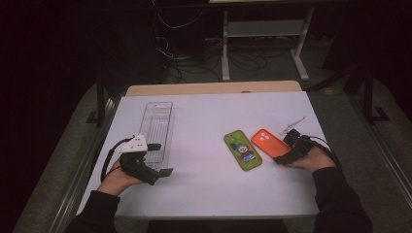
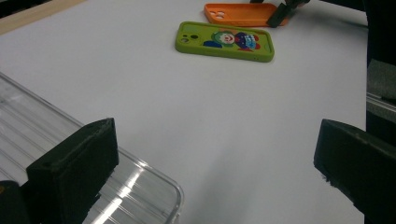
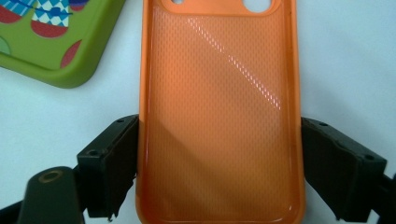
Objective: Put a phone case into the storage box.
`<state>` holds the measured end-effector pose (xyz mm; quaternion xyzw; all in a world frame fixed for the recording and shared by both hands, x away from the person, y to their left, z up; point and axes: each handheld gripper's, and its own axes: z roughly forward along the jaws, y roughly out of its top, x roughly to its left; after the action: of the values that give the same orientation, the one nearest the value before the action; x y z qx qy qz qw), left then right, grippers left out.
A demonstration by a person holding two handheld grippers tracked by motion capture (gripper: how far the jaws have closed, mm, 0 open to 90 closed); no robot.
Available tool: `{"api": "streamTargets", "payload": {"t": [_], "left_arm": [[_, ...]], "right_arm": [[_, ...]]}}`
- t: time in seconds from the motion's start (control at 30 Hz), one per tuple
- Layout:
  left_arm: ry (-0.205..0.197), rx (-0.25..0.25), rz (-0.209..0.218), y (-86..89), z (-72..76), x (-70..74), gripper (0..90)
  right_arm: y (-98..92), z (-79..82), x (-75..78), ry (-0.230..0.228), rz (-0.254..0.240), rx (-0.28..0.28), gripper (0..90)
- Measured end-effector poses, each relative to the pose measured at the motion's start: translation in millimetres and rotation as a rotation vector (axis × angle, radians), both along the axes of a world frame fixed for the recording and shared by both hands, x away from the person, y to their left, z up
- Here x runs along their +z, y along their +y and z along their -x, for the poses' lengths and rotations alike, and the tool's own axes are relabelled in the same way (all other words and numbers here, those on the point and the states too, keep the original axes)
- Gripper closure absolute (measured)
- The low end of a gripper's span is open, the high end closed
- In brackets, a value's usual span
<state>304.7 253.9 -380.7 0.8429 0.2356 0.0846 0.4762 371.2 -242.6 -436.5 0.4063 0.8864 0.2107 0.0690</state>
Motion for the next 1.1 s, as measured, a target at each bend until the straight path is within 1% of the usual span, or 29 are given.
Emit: {"api": "streamTargets", "payload": {"t": [0.03,0.07,0.1,0.2,0.23,0.27,0.3,0.33,0.37,0.4,0.43,0.47,0.5,0.53,0.57,0.6,0.63,0.67,0.7,0.73,0.83,0.87,0.9,0.93,0.97,1.0,1.03,1.07,1.1], "left_arm": [[-0.005,-0.005,0.002,-0.2,-1.8,1.9,0.0],[0.002,-0.007,0.010,-0.6,-2.8,3.6,0.0],[-0.001,-0.010,0.016,-1.6,-4.3,5.3,0.0],[-0.005,-0.027,0.003,-3.8,-8.4,7.8,0.0],[-0.002,-0.033,-0.005,-4.7,-10.9,8.5,0.0],[0.013,-0.033,-0.005,-6.9,-14.4,8.7,0.0],[0.013,-0.033,-0.005,-6.9,-14.4,8.7,0.0],[0.009,-0.041,-0.018,-9.2,-18.6,9.3,0.0],[0.009,-0.041,-0.018,-9.2,-18.6,9.3,0.0],[0.000,-0.051,-0.030,-10.1,-20.8,10.4,0.0],[0.001,-0.065,-0.034,-12.9,-25.0,11.9,0.0],[0.001,-0.065,-0.034,-12.9,-25.0,11.9,0.0],[-0.001,-0.070,-0.037,-14.7,-26.9,12.9,0.0],[-0.004,-0.087,-0.048,-17.6,-30.8,15.7,0.0],[-0.004,-0.087,-0.048,-17.6,-30.8,15.7,0.0],[0.002,-0.101,-0.045,-21.3,-33.9,17.7,0.0],[-0.002,-0.114,-0.054,-22.9,-35.9,18.7,0.0],[-0.002,-0.114,-0.054,-22.9,-35.9,18.7,0.0],[0.002,-0.118,-0.056,-25.1,-36.9,19.4,0.0],[-0.005,-0.128,-0.066,-26.9,-38.6,20.0,0.0],[-0.005,-0.146,-0.068,-32.3,-42.3,21.2,0.0],[-0.006,-0.154,-0.074,-33.9,-43.6,21.7,0.0],[-0.005,-0.162,-0.078,-35.8,-44.8,21.8,0.0],[-0.007,-0.171,-0.085,-37.8,-45.9,22.3,0.0],[-0.012,-0.181,-0.099,-41.8,-47.9,23.6,0.0],[-0.012,-0.181,-0.099,-41.8,-47.9,23.6,0.0],[-0.013,-0.194,-0.099,-45.8,-50.1,25.1,0.0],[-0.019,-0.202,-0.112,-47.6,-51.6,26.1,0.0],[-0.019,-0.202,-0.112,-47.6,-51.6,26.1,0.0]], "right_arm": [[-2.2,-0.8,0.8,0.001,-0.011,0.000,15.3],[-2.2,-0.8,0.8,0.001,-0.011,0.000,15.3],[-4.4,-1.4,1.5,0.005,-0.007,-0.001,15.3],[-6.0,-2.0,2.5,0.002,-0.011,-0.001,15.3],[-7.2,-2.7,5.6,-0.001,-0.001,0.005,15.3],[-7.6,-3.3,6.9,-0.008,0.005,0.011,15.3],[-7.6,-3.3,6.9,-0.008,0.005,0.011,15.3],[-8.6,-3.8,12.3,-0.015,0.000,0.018,15.2],[-8.2,-3.4,15.4,-0.019,0.000,0.022,15.2],[-8.2,-3.4,15.4,-0.019,0.000,0.022,15.2],[-6.7,-2.8,21.2,-0.027,-0.009,0.040,15.2],[-6.7,-2.8,21.2,-0.027,-0.009,0.040,15.2],[-3.5,-2.5,27.5,-0.038,0.001,0.065,15.2],[-1.3,-2.5,30.7,-0.041,0.006,0.076,15.2],[-1.3,-2.5,30.7,-0.041,0.006,0.076,15.2],[3.6,-2.4,36.5,-0.045,0.017,0.098,15.2],[5.6,-2.9,38.9,-0.047,0.014,0.113,15.2],[5.6,-2.9,38.9,-0.047,0.014,0.113,15.2],[10.1,-3.1,43.2,-0.049,0.007,0.138,15.2],[10.1,-3.1,43.2,-0.049,0.007,0.138,15.2],[20.1,-2.6,50.1,-0.047,-0.003,0.181,15.1],[20.1,-2.6,50.1,-0.047,-0.003,0.181,15.1],[25.8,-2.2,52.9,-0.057,-0.003,0.208,15.1],[25.8,-2.2,52.9,-0.057,-0.003,0.208,15.1],[32.5,-1.5,54.7,-0.068,0.003,0.243,15.1],[32.5,-1.5,54.7,-0.068,0.003,0.243,15.1],[39.9,-0.5,56.8,-0.069,0.004,0.277,15.1],[43.3,-0.1,58.0,-0.066,0.009,0.292,15.1],[43.3,-0.1,58.0,-0.066,0.009,0.292,15.1]]}}
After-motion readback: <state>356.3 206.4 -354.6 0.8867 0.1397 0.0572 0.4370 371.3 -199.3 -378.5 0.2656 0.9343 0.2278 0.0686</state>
